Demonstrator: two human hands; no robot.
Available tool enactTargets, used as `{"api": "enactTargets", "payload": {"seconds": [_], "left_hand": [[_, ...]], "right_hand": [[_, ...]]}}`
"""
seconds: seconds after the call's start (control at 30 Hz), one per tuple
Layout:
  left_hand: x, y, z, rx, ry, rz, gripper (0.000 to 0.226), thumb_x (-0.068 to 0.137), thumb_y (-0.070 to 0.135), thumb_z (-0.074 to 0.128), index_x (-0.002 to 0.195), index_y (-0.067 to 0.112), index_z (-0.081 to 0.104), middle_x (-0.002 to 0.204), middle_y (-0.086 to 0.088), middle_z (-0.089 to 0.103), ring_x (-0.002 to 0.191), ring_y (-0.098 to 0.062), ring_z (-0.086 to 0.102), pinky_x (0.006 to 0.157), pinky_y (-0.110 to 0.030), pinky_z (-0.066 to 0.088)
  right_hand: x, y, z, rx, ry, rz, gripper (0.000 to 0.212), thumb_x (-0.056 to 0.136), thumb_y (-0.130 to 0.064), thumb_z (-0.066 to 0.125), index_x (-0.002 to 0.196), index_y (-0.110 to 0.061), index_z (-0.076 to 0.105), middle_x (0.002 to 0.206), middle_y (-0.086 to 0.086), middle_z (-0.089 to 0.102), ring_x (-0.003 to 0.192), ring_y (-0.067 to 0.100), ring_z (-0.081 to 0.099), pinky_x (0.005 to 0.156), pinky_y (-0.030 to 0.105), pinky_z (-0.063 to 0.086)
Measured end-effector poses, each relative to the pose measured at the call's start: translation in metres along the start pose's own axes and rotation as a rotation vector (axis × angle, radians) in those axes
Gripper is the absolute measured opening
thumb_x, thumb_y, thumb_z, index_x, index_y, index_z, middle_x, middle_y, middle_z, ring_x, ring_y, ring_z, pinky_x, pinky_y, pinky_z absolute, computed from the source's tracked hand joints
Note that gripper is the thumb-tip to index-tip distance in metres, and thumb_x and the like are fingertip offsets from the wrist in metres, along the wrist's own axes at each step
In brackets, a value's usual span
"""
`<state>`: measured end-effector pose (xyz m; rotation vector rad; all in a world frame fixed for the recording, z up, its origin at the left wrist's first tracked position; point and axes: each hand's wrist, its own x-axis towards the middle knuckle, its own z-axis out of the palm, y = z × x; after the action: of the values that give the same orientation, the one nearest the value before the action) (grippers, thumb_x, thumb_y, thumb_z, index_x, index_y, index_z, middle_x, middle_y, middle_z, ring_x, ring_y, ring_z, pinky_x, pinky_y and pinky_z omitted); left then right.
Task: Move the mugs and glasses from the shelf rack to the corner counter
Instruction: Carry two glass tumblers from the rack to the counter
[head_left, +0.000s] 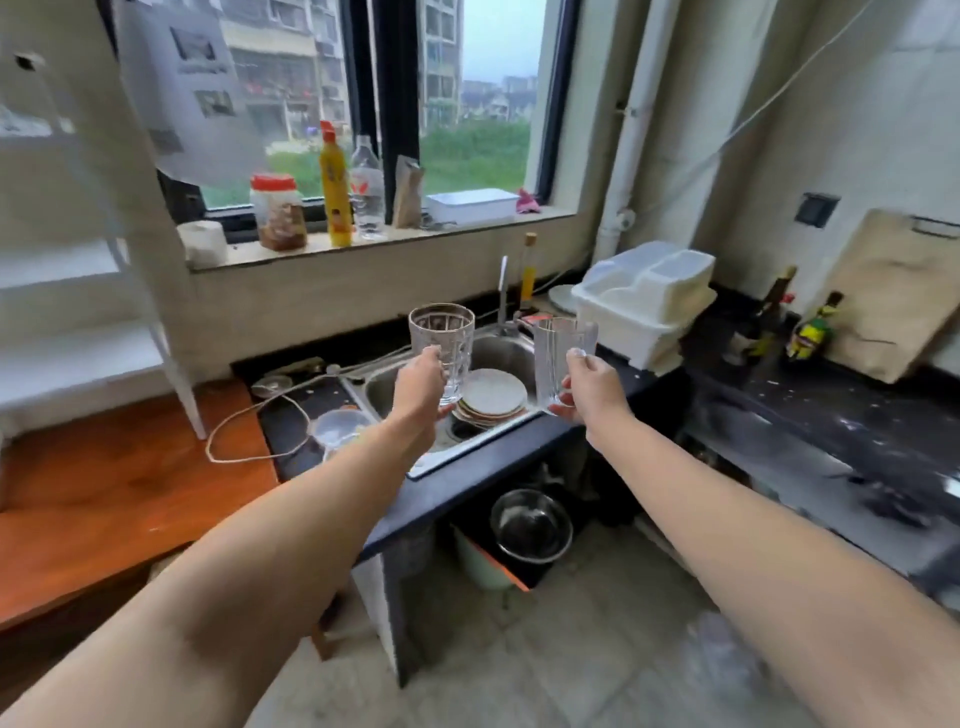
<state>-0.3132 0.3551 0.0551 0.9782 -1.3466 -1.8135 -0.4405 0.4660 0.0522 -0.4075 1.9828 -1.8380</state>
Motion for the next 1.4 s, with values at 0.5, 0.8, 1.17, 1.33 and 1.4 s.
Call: {"api": "enactTargets", "payload": {"seconds": [0.5, 0.8, 1.17, 1.33, 1.4], "left_hand": [[-0.096, -0.160, 0.279, 0.257, -0.536, -0.287, 0.019, 0.096, 0.026, 0.040, 0.101, 0.015, 0.054, 0.084, -0.001, 0.053, 0.081, -0.018, 0.054, 0.079, -0.034, 0.047], [-0.142, -0.216, 0.473, 0.440, -0.861, -0.356, 0.024, 0.094, 0.027, 0.038, 0.074, 0.016, 0.048, 0.074, -0.003, 0.041, 0.073, -0.017, 0.042, 0.081, -0.035, 0.047], [-0.256, -0.289, 0.681, 0.523, -1.138, -0.418, 0.026, 0.095, 0.024, 0.040, 0.107, 0.008, 0.057, 0.080, -0.007, 0.052, 0.074, -0.020, 0.052, 0.084, -0.039, 0.051], [-0.311, -0.327, 0.779, 0.486, -1.159, -0.464, 0.022, 0.096, 0.024, 0.041, 0.101, 0.010, 0.056, 0.094, -0.011, 0.058, 0.087, -0.026, 0.055, 0.073, -0.034, 0.051], [-0.332, -0.331, 0.818, 0.488, -1.156, -0.449, 0.020, 0.096, 0.023, 0.039, 0.089, 0.011, 0.054, 0.077, -0.006, 0.053, 0.072, -0.020, 0.052, 0.065, -0.030, 0.047]], "right_hand": [[-0.031, 0.108, -0.329, 0.045, 0.584, 0.259, 0.027, 0.099, -0.030, 0.041, 0.080, -0.013, 0.051, 0.063, 0.002, 0.043, 0.053, 0.012, 0.043, 0.045, 0.026, 0.051], [-0.029, 0.135, -0.487, 0.146, 0.854, 0.343, 0.021, 0.099, -0.027, 0.040, 0.097, -0.009, 0.052, 0.066, 0.003, 0.042, 0.055, 0.015, 0.044, 0.059, 0.034, 0.054], [-0.058, 0.151, -0.696, 0.184, 1.134, 0.391, 0.024, 0.101, -0.027, 0.039, 0.097, -0.006, 0.051, 0.068, 0.005, 0.043, 0.057, 0.016, 0.045, 0.058, 0.030, 0.052], [-0.052, 0.154, -0.811, 0.151, 1.141, 0.402, 0.024, 0.101, -0.026, 0.039, 0.095, -0.006, 0.052, 0.068, 0.004, 0.044, 0.060, 0.015, 0.046, 0.062, 0.029, 0.053], [-0.047, 0.152, -0.860, 0.133, 1.133, 0.405, 0.025, 0.101, -0.027, 0.040, 0.094, -0.007, 0.052, 0.068, 0.004, 0.044, 0.060, 0.015, 0.046, 0.065, 0.030, 0.055]]}}
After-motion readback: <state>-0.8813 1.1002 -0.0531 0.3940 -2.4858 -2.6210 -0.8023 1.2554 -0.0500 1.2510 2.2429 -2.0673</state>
